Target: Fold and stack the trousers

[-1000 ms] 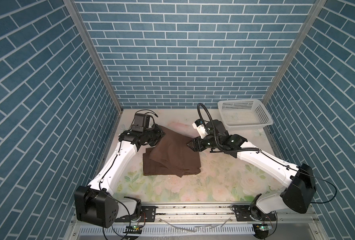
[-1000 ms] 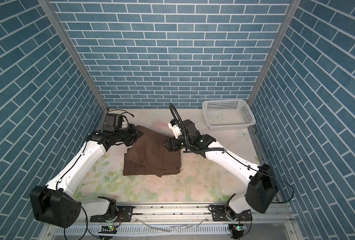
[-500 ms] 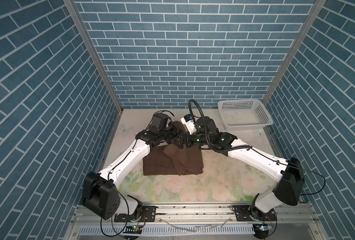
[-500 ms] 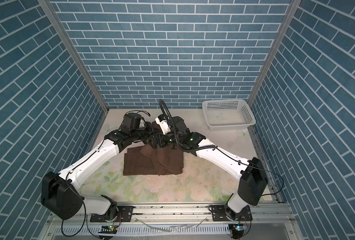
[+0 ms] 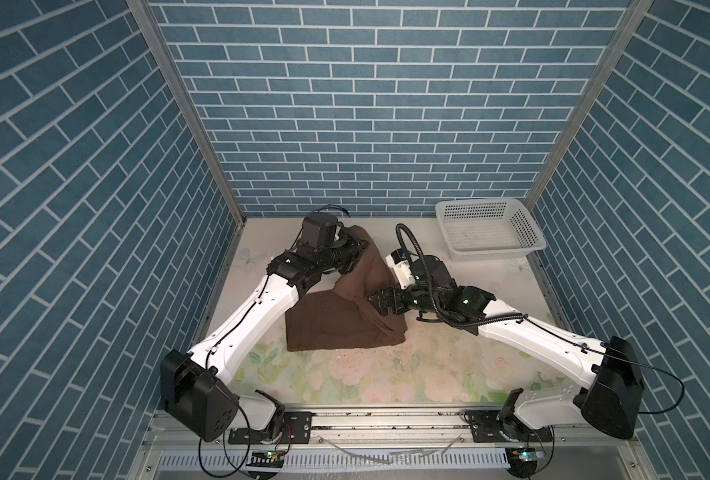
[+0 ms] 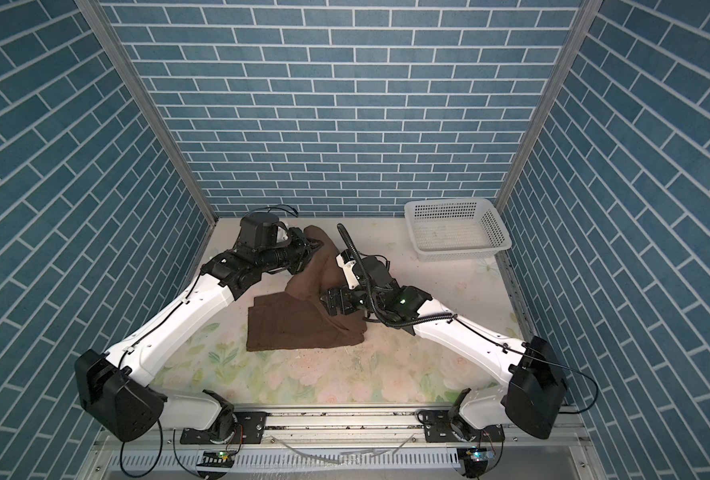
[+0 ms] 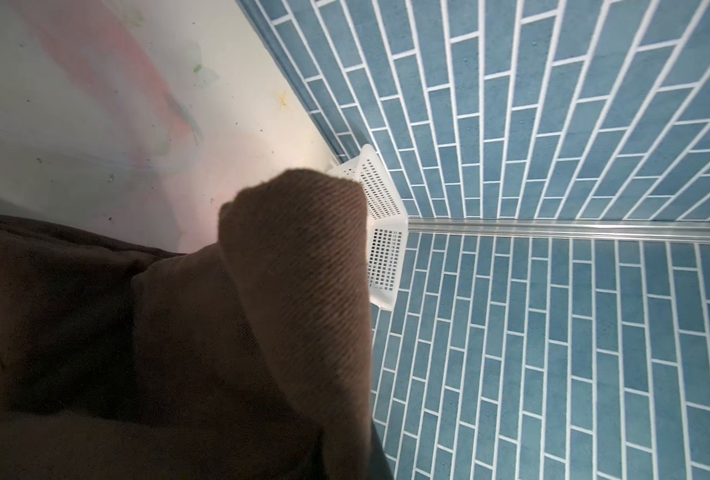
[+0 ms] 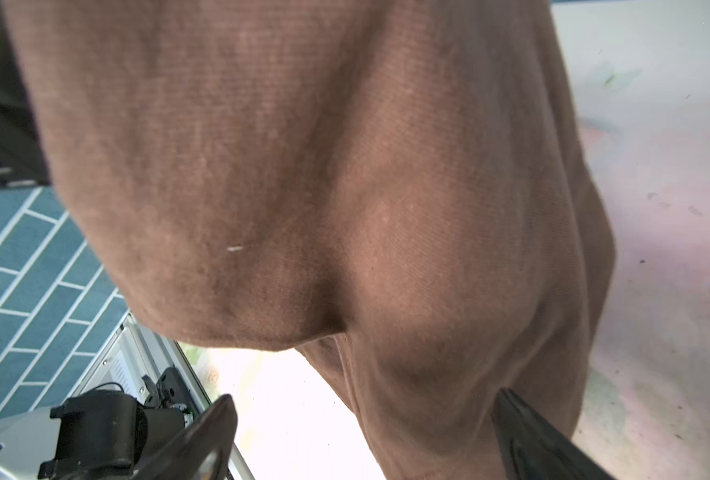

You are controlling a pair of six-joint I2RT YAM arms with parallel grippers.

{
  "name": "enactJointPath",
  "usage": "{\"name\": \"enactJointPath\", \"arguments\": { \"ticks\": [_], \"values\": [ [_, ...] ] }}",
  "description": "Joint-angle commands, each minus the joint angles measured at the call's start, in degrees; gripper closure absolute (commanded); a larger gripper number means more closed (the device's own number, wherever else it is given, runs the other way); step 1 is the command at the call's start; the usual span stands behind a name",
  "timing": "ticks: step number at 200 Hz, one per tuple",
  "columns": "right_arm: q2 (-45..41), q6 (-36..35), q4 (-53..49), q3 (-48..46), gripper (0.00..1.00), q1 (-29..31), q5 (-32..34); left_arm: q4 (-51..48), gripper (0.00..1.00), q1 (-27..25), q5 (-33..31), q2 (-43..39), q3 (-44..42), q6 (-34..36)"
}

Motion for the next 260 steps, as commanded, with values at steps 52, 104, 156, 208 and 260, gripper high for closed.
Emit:
{"name": "enactJointPath", "arguments": {
  "ticks": [52,104,156,208,260],
  "values": [
    [-3.21,1.09,3.34,3.57,0.03,0.08,0.91,4.97,1.0,-8.64,-5.66,3.6,3.66,-3.3],
    [-6.54,2.56,1.84,0.94,0.08,-0.25,8.89,6.59,1.0,-11.59,-6.87,4.71,3.33,-5.29],
    [-3.47,7.29,-0.05,-0.34,0.25,-5.02,11.93,12.72,1.0,-15.16,-4.37,6.62,2.42,-9.96],
    [-4.52,0.74,-5.67,0.47,0.19,-5.69,12.57,14.93,1.0,-14.4,-2.92,6.43,1.55,-11.45],
    [-7.65,0.93,-3.52,-4.97,0.12,-5.48,8.88,14.14,1.0,-11.9,-3.48,5.33,2.02,-10.42]
  ]
}}
